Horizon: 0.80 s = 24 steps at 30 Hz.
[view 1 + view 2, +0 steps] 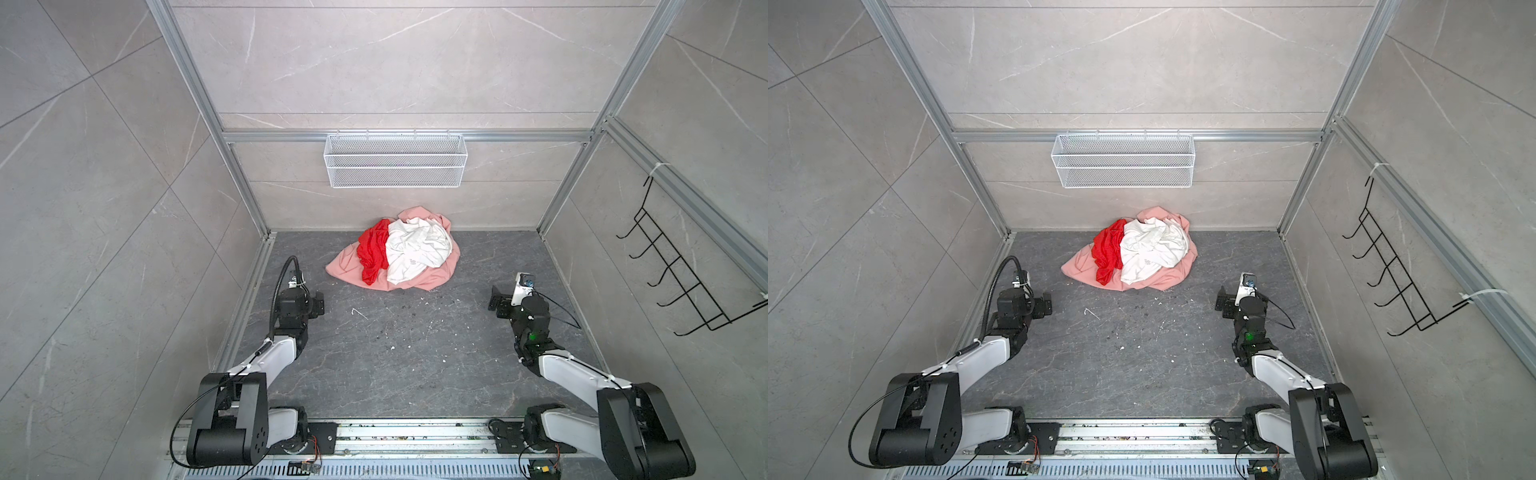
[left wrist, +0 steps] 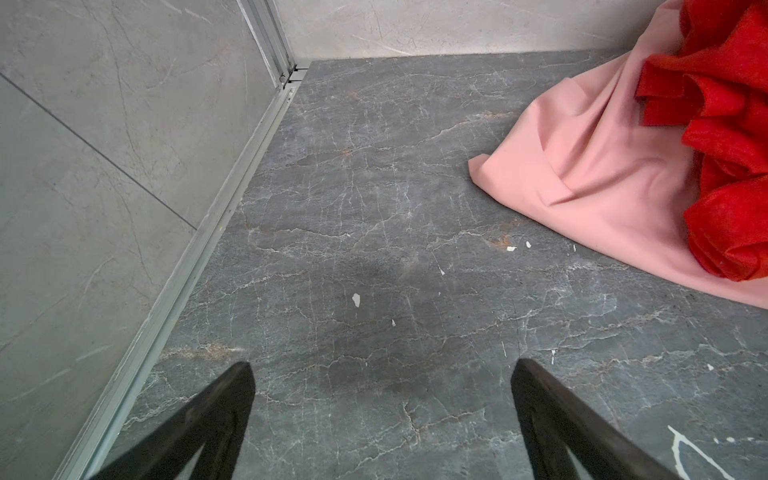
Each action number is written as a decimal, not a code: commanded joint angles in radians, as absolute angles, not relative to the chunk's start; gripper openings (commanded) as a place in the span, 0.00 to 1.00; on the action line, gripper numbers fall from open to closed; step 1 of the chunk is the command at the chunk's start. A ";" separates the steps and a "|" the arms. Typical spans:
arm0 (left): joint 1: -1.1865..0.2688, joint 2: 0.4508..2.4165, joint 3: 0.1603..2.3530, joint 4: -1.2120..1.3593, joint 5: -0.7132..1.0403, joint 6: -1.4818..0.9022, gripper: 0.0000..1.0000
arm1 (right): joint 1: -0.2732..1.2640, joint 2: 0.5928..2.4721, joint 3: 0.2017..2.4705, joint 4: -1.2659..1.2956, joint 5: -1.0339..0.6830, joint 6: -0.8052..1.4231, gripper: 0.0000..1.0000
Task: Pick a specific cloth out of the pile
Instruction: 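Move both grippers forward toward the cloth pile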
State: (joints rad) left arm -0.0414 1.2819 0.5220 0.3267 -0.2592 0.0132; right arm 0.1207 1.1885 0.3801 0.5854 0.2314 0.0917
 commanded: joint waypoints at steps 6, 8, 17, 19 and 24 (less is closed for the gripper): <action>-0.043 1.283 0.665 0.174 -0.196 -0.091 0.99 | 0.151 1.206 0.555 0.314 0.142 0.255 0.99; -0.044 1.301 0.692 0.153 -0.153 -0.113 0.98 | 0.166 1.230 0.582 0.304 0.129 0.284 0.99; -0.052 1.395 0.818 0.068 -0.018 -0.181 0.91 | 0.284 1.349 0.678 0.290 0.110 0.298 0.99; -0.055 1.411 0.839 0.059 0.012 -0.195 0.91 | 0.308 1.372 0.695 0.288 0.110 0.293 1.00; -0.068 1.443 0.887 0.045 0.080 -0.227 0.92 | 0.338 1.411 0.719 0.297 0.099 0.294 0.99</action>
State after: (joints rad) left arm -0.0582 1.4288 0.8368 0.0570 0.0132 -0.1864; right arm 0.3264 1.3918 0.6868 0.3050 0.1081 0.2817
